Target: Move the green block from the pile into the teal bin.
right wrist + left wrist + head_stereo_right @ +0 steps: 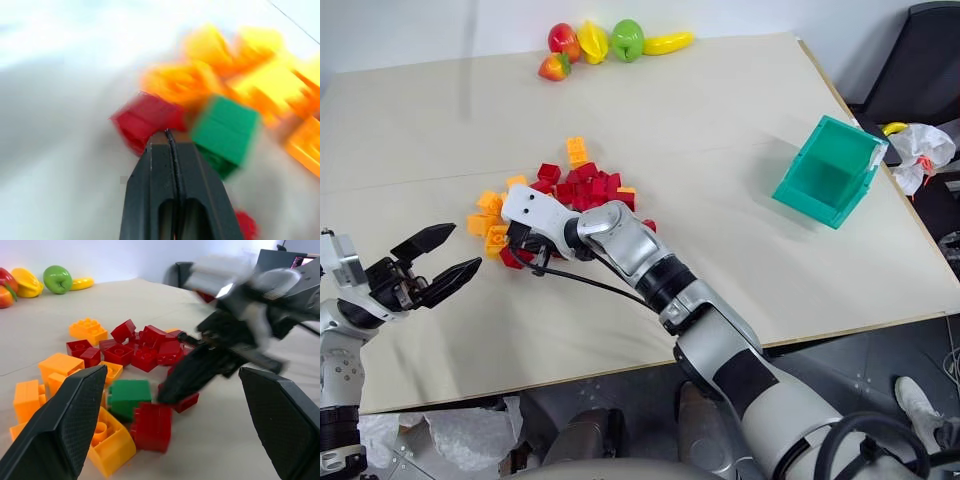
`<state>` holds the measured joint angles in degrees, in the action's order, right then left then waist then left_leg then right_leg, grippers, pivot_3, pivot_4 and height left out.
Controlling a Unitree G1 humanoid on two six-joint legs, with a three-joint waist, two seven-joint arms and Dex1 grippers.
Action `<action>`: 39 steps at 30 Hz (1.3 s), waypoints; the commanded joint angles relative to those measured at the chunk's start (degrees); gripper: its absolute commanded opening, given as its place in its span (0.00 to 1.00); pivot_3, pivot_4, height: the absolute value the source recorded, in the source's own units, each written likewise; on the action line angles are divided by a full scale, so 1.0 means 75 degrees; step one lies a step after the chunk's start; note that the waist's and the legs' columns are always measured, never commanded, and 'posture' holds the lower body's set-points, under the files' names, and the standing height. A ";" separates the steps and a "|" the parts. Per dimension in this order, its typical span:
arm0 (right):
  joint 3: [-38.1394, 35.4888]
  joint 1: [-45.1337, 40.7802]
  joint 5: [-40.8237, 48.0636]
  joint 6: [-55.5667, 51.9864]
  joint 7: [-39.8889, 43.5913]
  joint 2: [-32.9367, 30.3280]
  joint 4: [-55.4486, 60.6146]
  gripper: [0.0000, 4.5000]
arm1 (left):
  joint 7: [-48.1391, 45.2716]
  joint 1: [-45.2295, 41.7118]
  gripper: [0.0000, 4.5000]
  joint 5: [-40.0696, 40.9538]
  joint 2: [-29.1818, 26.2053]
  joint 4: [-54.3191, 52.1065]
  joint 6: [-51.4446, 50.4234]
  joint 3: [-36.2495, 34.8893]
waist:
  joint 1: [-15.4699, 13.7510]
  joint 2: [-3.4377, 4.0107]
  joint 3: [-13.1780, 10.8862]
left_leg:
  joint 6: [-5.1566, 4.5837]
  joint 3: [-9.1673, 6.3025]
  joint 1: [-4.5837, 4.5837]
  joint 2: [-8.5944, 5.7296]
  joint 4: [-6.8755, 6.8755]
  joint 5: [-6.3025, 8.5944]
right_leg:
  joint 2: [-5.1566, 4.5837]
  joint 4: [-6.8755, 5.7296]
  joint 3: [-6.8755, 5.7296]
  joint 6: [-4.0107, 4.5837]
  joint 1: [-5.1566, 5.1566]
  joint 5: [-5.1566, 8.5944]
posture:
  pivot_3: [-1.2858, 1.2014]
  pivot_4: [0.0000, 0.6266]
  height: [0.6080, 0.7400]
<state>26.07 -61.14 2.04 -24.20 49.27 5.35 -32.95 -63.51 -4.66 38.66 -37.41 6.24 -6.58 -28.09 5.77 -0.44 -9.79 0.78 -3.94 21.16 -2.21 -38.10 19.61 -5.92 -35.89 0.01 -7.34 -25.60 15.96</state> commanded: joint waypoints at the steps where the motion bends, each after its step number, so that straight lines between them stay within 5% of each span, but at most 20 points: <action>1: -0.0200 0.0327 0.0365 -0.0369 0.0804 -0.0635 0.1485 0.00 | -0.0156 0.0039 1.00 0.0140 -0.0147 -0.0177 -0.0085 -0.0090 | -0.0085 0.0000 0.0000 | 0.0000 0.0000 0.0001 -0.0001 -0.0001 0.0000 | -0.0001 0.0000 0.0000 0.0000 0.0000 0.0000 | 0.52 0.24 1.00; 7: -0.0860 0.1255 0.1053 0.0138 0.1933 -0.2143 0.2934 0.04 | -0.0431 0.0134 1.00 0.0158 -0.0226 -0.0241 -0.0344 0.0011 | -0.0295 -0.0003 0.0001 | -0.0001 0.0002 0.0003 -0.0005 -0.0013 0.0001 | -0.0004 0.0004 -0.0003 -0.0001 0.0005 0.0000 | 0.52 0.24 1.00; 20: -0.2415 0.3007 0.1761 -0.0237 0.2567 -0.5294 0.4619 0.97 | -0.0713 0.0016 1.00 0.0061 -0.0498 0.0078 -0.0505 -0.0011 | -0.0479 0.0000 -0.0001 | -0.0003 0.0025 0.0004 0.0002 -0.0012 0.0001 | -0.0002 0.0029 0.0003 -0.0002 0.0006 -0.0001 | 0.52 0.24 1.00; 23: -0.2434 0.3131 0.1821 -0.0450 0.2458 -0.5494 0.4913 0.99 | -0.0743 -0.0099 1.00 0.0054 -0.0559 0.0179 -0.0493 0.0004 | -0.0502 0.0001 -0.0001 | -0.0003 0.0032 0.0003 0.0011 -0.0012 0.0001 | 0.0001 0.0032 0.0008 -0.0002 0.0006 -0.0001 | 0.52 0.24 1.00; 31: -0.1871 0.2796 0.1674 -0.1464 0.1192 -0.4420 0.5437 0.99 | -0.0691 -0.0252 1.00 0.0023 -0.0540 0.0120 -0.0426 0.0034 | -0.0540 0.0002 -0.0002 | -0.0001 0.0037 -0.0001 0.0014 -0.0013 0.0000 | -0.0003 0.0026 0.0014 -0.0003 0.0004 -0.0002 | 0.52 0.24 1.00; 39: -0.0746 0.1870 0.1060 -0.1865 -0.0845 -0.1483 0.4192 0.99 | -0.0652 -0.0177 1.00 0.0053 -0.0441 -0.0160 -0.0268 0.0050 | -0.0501 0.0004 -0.0002 | 0.0003 0.0035 -0.0001 0.0014 -0.0013 -0.0002 | 0.0008 0.0013 0.0012 -0.0003 -0.0002 -0.0001 | 0.52 0.24 1.00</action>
<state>19.27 -45.96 10.76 -37.87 45.75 -7.84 -0.73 -68.37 -6.28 38.65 -40.54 7.14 -9.47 -26.73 2.01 -0.42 -9.80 0.80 -3.68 21.16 -2.12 -38.19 19.59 -5.84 -35.79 0.10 -7.36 -25.62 15.95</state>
